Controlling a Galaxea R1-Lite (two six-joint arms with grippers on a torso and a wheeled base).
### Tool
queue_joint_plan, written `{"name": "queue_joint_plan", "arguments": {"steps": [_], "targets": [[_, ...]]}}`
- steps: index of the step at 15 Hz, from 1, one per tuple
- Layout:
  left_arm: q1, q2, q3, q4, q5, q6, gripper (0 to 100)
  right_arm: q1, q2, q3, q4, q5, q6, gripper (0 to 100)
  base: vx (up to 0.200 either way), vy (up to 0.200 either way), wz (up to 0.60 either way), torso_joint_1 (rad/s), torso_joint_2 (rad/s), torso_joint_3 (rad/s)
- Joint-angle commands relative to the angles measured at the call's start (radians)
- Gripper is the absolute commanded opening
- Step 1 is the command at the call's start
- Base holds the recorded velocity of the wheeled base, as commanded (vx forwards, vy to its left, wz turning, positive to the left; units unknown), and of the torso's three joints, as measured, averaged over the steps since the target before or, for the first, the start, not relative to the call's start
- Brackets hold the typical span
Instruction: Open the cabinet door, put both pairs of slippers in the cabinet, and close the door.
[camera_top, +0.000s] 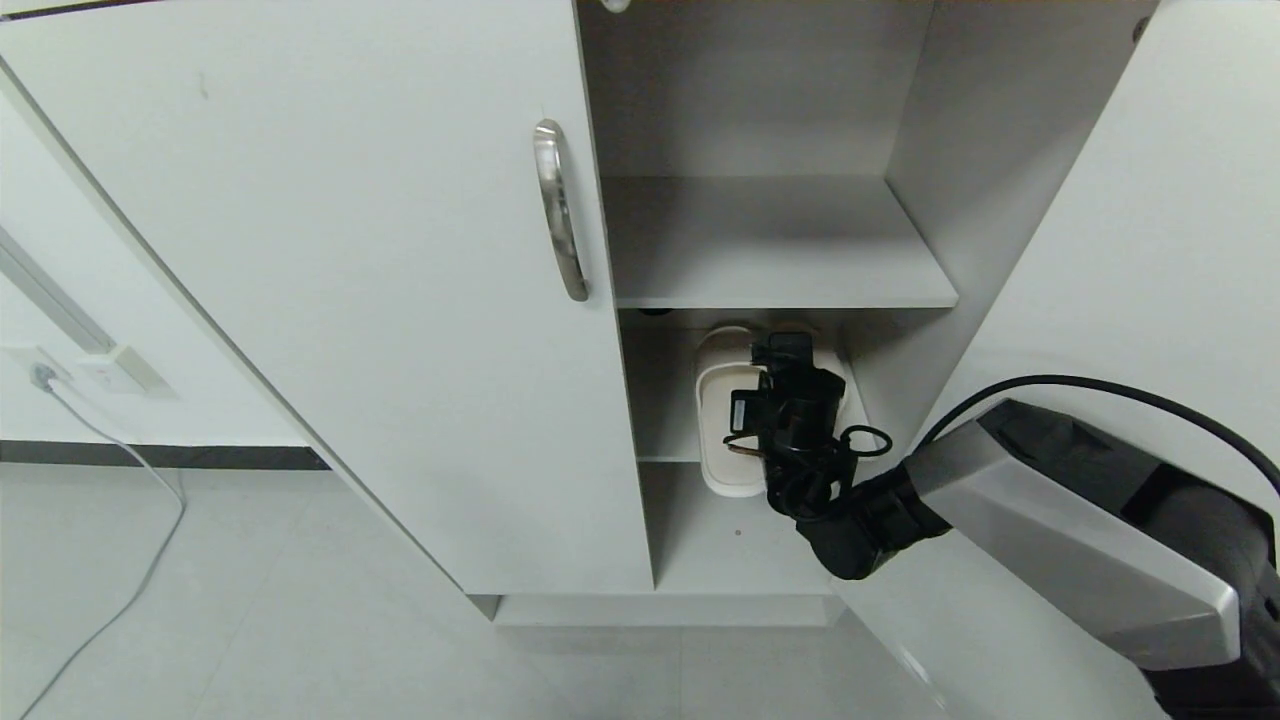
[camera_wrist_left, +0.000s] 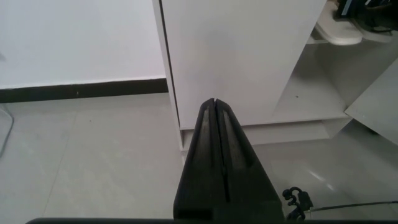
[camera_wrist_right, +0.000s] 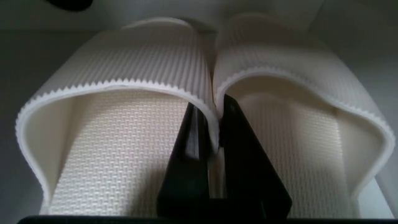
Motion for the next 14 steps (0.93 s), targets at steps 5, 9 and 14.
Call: {"name": "queue_joint_plan", "arguments": {"steps": [5,9,14], "targets": [[0.001,0.001,0.000,0.000,0.000,0.000,0,-0.020,0.040,-0.103,0.046,0.003,0.000,0,0.000,0.000,0.00,0.000,0.00,0.000],[0.001,0.001,0.000,0.000,0.000,0.000,0,-0.024,0.065,-0.124,0.058,0.002,0.000,0,0.000,0.000,0.00,0.000,0.00,0.000],[0.001,0.001,0.000,0.000,0.000,0.000,0,-0.026,0.079,-0.138,0.074,0.003,0.001,100,0.000,0.000,0.00,0.000,0.00,0.000]]}}
